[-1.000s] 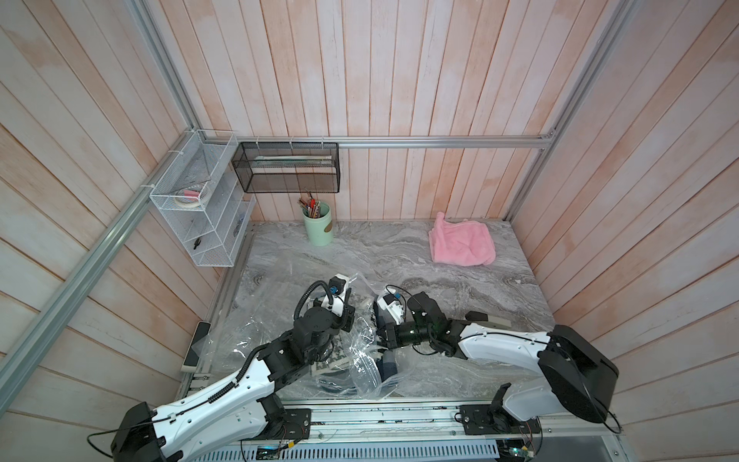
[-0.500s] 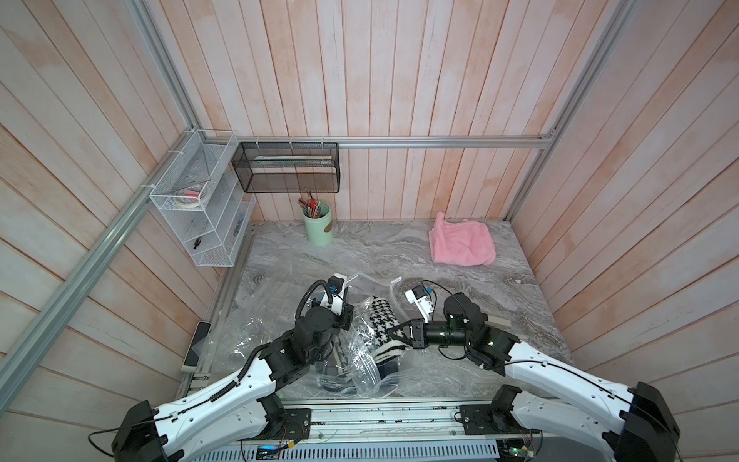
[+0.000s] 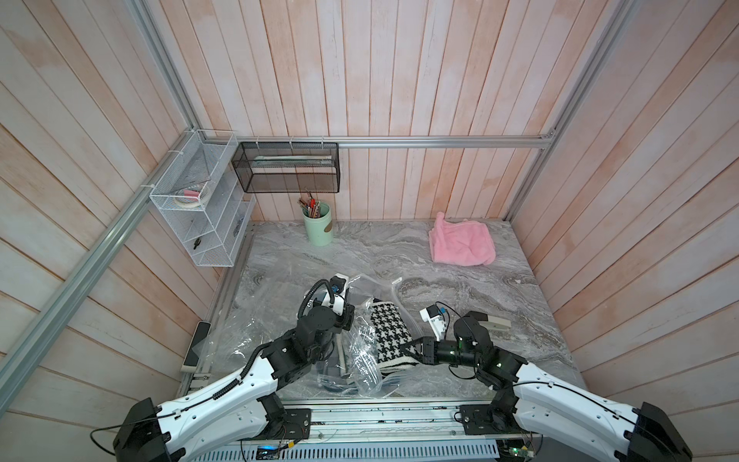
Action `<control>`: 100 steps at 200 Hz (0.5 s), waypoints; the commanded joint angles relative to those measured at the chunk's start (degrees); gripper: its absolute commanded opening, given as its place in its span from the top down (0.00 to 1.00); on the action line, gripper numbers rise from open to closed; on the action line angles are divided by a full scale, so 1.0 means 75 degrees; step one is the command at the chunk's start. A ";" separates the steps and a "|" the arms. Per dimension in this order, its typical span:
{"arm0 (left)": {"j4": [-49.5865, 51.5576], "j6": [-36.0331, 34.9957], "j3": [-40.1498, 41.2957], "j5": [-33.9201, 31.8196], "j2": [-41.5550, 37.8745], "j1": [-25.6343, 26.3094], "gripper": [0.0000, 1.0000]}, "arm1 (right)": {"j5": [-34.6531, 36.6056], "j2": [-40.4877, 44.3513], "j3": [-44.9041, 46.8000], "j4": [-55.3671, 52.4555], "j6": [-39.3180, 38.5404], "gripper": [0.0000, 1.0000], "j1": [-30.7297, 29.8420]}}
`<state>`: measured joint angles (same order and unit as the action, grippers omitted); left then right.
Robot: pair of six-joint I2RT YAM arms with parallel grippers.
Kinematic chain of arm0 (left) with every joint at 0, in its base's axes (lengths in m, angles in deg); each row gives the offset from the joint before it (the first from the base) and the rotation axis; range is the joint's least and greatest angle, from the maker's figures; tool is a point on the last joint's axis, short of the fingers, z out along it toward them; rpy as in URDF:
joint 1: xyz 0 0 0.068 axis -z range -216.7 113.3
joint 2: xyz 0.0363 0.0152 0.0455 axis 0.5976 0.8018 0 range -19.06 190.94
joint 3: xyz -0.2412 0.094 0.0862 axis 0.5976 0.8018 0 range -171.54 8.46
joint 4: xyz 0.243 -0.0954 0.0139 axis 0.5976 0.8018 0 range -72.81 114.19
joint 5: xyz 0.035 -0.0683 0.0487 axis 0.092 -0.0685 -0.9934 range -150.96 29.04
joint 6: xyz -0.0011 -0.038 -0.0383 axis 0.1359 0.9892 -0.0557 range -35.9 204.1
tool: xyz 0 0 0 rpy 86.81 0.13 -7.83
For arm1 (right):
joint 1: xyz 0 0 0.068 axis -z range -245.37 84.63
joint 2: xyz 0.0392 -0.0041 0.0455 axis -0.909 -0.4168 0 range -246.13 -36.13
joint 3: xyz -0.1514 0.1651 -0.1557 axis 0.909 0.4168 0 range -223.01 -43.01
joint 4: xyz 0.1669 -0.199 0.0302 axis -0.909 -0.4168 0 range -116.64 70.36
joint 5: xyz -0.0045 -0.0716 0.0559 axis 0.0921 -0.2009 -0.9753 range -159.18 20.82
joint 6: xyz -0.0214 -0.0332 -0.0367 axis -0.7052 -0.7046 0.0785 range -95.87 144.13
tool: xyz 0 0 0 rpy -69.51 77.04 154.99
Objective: Take the blanket out of the vacuum bag
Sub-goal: Take out the blanket from the vacuum bag.
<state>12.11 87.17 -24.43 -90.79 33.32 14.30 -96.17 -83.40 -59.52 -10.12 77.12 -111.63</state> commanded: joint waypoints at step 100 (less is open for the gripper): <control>-0.0048 -0.0044 -0.0073 -0.0005 -0.0060 -0.0074 1.00 | -0.0646 -0.1357 -0.0116 0.1789 0.0030 0.42 -0.0115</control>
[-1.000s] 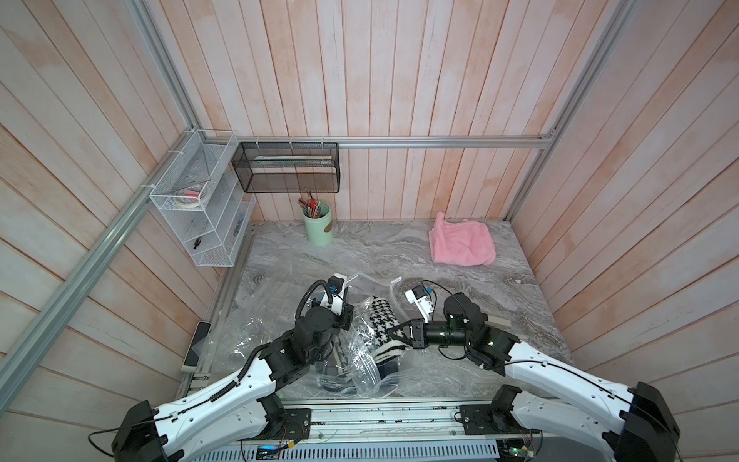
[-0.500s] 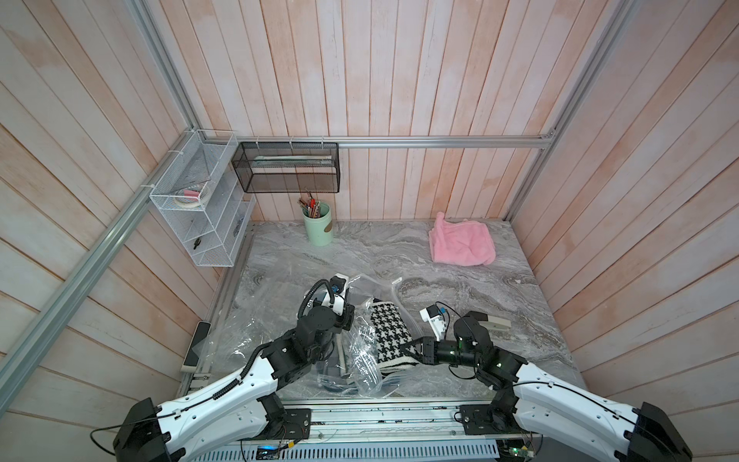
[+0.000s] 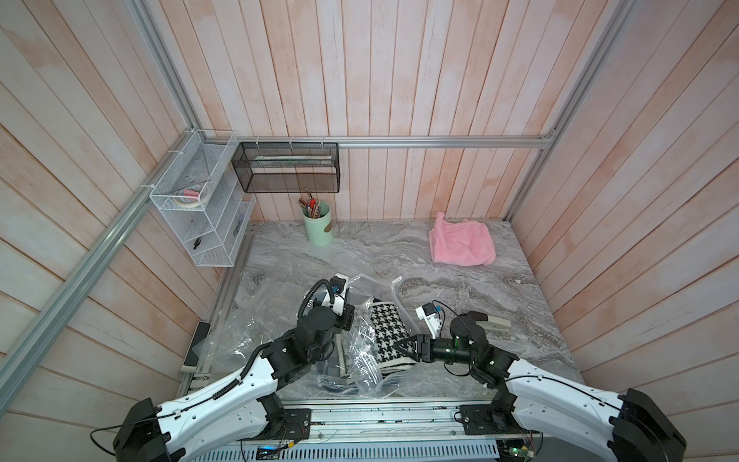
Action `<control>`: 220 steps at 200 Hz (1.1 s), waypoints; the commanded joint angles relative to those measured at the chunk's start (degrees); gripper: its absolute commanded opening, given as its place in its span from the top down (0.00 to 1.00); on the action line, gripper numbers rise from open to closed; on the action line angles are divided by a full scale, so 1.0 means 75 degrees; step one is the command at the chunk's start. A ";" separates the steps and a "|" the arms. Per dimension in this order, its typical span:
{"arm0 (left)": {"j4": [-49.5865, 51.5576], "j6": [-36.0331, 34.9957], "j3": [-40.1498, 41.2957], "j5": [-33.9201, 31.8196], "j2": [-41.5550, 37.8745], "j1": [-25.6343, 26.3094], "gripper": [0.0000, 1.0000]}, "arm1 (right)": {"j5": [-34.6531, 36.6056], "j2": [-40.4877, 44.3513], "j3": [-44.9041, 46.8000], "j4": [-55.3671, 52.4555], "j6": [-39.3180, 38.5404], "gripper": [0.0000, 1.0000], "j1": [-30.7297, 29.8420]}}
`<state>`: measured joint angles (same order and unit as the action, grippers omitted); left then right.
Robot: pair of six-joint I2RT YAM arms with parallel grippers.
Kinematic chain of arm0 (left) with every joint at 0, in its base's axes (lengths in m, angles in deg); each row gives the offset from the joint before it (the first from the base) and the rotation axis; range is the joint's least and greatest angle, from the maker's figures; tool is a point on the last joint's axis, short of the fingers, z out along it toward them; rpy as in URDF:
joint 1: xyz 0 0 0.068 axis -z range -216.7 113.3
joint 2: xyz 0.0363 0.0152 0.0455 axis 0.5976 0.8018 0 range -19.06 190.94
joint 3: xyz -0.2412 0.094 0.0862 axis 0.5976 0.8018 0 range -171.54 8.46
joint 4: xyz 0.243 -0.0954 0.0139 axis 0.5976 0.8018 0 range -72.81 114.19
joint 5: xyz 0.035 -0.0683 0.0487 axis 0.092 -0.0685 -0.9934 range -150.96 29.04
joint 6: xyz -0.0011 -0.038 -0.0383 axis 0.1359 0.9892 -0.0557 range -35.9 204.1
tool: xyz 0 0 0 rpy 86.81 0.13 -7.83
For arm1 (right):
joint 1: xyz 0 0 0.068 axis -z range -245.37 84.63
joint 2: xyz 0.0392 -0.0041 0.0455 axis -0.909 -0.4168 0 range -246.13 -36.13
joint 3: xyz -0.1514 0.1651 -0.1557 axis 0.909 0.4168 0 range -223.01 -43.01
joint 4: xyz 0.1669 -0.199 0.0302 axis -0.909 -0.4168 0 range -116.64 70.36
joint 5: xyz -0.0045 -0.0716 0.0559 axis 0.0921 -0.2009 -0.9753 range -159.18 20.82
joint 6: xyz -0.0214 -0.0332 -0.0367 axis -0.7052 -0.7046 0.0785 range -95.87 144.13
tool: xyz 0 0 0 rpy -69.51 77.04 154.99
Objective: Take the blanket out of the vacuum bag
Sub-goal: Take out the blanket from the vacuum bag.
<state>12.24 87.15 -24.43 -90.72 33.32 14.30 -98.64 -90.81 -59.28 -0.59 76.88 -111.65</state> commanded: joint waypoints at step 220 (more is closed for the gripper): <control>0.0100 0.0037 0.0014 -0.0137 -0.0390 -0.0074 1.00 | -0.0295 -0.0260 -0.2422 -0.0568 -0.0315 1.00 -0.0486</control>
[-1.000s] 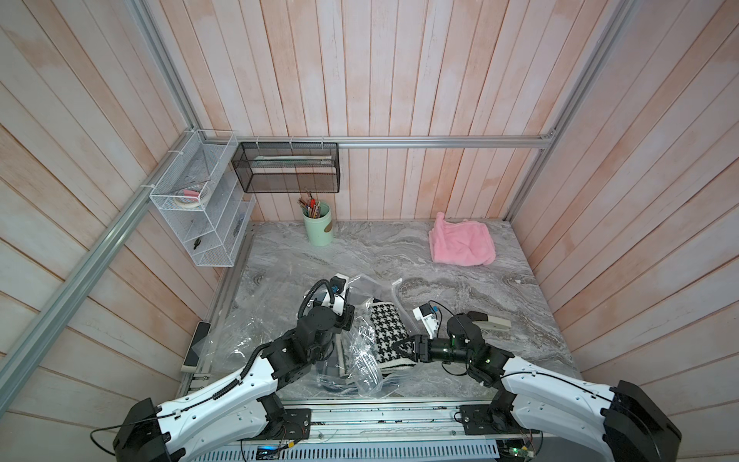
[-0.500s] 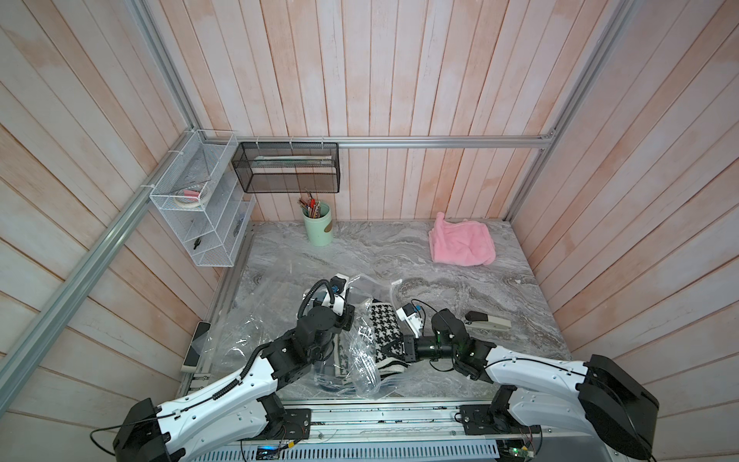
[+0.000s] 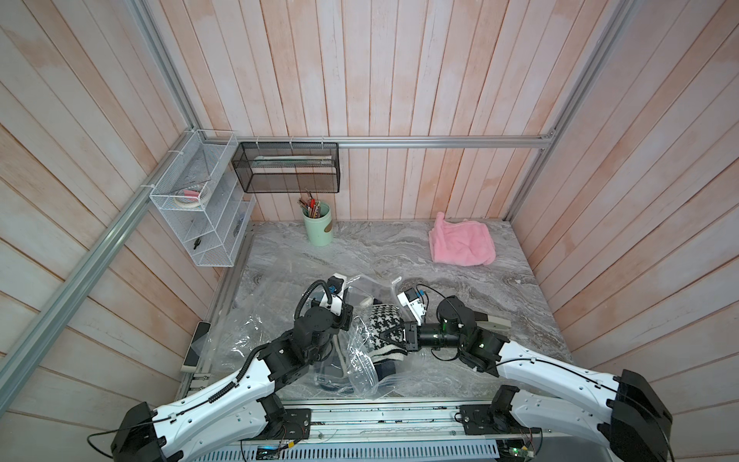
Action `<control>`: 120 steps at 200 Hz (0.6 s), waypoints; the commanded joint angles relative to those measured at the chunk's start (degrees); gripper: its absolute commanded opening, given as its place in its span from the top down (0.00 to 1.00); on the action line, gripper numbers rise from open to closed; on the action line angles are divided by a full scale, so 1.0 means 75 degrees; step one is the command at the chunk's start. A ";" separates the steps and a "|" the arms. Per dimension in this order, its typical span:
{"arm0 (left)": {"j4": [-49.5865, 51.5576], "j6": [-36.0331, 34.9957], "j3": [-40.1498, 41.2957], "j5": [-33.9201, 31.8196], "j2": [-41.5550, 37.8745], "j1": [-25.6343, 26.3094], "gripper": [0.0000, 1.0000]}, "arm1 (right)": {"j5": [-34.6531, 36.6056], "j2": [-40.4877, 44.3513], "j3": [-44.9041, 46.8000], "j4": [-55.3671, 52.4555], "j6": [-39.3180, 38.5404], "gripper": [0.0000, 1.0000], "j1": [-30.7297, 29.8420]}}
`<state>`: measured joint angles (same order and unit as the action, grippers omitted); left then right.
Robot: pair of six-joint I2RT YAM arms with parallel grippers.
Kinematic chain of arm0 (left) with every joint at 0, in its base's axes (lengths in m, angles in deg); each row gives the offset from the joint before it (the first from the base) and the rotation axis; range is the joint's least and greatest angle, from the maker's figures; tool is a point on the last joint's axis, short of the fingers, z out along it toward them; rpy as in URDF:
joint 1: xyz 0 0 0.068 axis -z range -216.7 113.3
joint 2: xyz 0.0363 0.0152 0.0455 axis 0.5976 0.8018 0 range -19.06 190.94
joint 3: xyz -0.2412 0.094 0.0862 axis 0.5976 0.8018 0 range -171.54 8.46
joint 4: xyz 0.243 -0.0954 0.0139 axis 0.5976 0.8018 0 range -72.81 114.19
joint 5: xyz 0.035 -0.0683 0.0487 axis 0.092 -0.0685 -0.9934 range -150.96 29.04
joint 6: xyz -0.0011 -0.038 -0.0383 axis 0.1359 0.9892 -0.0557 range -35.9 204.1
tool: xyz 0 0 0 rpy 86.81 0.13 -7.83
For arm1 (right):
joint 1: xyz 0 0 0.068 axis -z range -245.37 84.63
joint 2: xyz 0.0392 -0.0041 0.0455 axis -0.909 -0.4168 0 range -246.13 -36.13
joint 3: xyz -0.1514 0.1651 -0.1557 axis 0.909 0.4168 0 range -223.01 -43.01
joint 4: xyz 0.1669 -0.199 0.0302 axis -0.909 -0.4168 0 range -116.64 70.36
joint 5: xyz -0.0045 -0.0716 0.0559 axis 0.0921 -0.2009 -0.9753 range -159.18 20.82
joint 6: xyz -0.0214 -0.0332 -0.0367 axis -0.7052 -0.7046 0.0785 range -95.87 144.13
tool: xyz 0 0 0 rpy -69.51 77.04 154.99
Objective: Take the blanket out of the vacuum bag
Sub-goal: Take out the blanket from the vacuum bag.
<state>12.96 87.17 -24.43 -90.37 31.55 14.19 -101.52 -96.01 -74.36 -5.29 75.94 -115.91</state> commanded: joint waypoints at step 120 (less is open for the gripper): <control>0.0412 0.0132 -0.0097 -0.0430 -0.0178 -0.0059 1.00 | 0.0082 0.1909 -0.2030 -0.1730 -0.0858 1.00 0.0942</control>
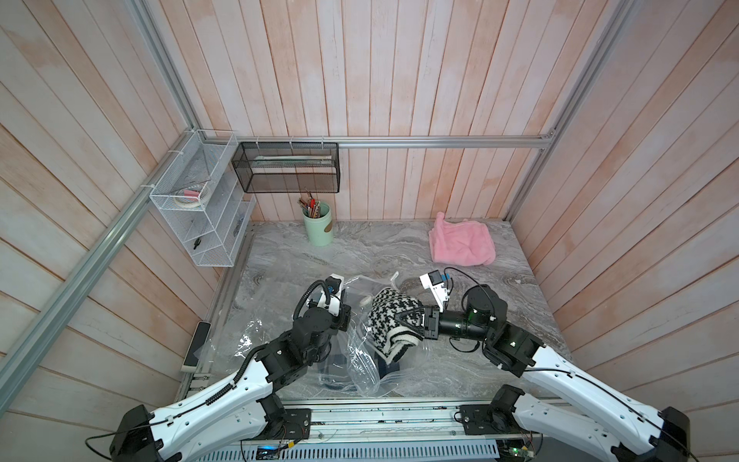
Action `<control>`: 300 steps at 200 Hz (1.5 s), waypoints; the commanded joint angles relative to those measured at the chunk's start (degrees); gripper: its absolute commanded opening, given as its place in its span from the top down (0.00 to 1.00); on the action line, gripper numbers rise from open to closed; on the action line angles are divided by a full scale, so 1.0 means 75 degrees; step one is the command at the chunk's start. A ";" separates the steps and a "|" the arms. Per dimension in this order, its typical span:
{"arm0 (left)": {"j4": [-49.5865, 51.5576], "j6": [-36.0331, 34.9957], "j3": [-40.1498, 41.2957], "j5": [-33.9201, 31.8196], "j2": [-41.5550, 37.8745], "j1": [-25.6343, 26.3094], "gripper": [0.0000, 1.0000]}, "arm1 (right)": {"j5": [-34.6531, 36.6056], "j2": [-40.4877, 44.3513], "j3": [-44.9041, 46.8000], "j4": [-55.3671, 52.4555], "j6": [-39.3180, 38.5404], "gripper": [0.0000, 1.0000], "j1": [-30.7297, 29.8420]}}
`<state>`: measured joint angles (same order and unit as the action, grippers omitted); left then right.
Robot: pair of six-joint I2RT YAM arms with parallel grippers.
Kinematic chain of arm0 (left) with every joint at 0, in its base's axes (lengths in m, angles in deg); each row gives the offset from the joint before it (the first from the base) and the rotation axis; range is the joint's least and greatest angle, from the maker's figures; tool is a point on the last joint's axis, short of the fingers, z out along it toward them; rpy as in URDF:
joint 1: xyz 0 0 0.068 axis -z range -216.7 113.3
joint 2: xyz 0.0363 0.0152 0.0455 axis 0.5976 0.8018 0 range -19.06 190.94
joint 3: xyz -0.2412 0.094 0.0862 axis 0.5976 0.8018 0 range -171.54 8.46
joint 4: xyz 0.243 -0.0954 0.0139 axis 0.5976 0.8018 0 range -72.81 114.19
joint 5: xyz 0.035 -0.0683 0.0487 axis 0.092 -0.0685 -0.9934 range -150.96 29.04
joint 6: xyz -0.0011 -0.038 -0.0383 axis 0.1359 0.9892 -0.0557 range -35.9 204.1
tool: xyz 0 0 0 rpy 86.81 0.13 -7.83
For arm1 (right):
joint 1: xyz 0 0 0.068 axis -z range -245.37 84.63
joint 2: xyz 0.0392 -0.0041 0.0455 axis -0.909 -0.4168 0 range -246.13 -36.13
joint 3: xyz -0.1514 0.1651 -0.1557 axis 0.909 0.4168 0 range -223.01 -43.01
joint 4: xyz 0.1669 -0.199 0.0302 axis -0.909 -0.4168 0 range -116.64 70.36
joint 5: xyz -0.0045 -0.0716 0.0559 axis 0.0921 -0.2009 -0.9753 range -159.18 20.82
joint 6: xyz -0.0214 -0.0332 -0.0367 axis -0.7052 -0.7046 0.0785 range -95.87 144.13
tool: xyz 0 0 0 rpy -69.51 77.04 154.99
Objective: Take the blanket out of the vacuum bag
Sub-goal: Take out the blanket from the vacuum bag, then place the blanket at the center of the board.
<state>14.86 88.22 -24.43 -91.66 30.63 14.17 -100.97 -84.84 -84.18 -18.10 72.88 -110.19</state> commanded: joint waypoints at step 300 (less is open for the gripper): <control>0.0132 -0.0051 0.0242 -0.0216 -0.0334 -0.0068 1.00 | 0.0468 -0.0134 -0.2037 -0.0543 -0.1516 1.00 0.5945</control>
<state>17.18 88.24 -23.44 -92.91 28.12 13.97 -96.32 -85.58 -101.16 -29.07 60.46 -68.09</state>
